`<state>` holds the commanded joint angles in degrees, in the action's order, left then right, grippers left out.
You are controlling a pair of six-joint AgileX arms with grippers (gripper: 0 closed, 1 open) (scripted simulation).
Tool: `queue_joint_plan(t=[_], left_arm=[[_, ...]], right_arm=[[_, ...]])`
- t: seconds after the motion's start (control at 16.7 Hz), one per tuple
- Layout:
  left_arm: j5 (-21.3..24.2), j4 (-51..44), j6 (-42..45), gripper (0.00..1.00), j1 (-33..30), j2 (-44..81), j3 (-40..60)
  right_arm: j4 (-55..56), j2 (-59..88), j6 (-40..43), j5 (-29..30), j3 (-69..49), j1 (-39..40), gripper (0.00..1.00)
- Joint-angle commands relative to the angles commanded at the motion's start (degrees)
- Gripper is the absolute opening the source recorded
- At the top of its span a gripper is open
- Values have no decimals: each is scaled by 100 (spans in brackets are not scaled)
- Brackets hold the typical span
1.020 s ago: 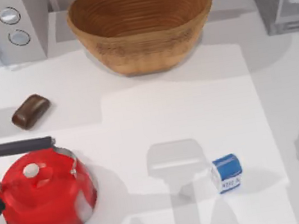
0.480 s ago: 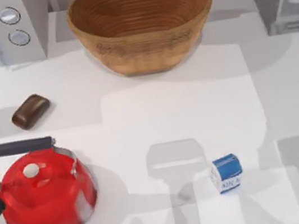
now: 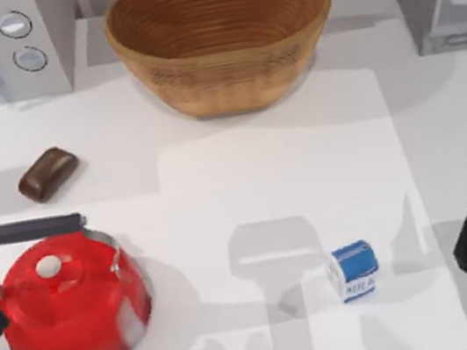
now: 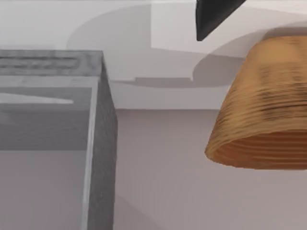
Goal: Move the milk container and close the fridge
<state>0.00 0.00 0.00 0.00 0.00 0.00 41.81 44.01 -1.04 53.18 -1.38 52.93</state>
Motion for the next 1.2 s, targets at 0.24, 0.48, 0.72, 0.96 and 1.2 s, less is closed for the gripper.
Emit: queue_joint_plan(t=[0.24, 0.48, 0.72, 0.96, 1.2], left_arm=[[0, 0, 0, 100, 0, 0, 0], [0, 0, 0, 100, 0, 0, 0], [0, 0, 0, 100, 0, 0, 0], [0, 0, 0, 100, 0, 0, 0], [0, 0, 0, 100, 0, 0, 0]], right_arm=[[165, 184, -66, 6, -17, 68, 100], [968, 1306, -352, 92, -152, 450, 100], [2078, 3265, -764, 163, -326, 940, 100], [3174, 5290, -1200, 157, -512, 1372, 100], [3950, 6532, -1523, 105, -653, 1647, 100]])
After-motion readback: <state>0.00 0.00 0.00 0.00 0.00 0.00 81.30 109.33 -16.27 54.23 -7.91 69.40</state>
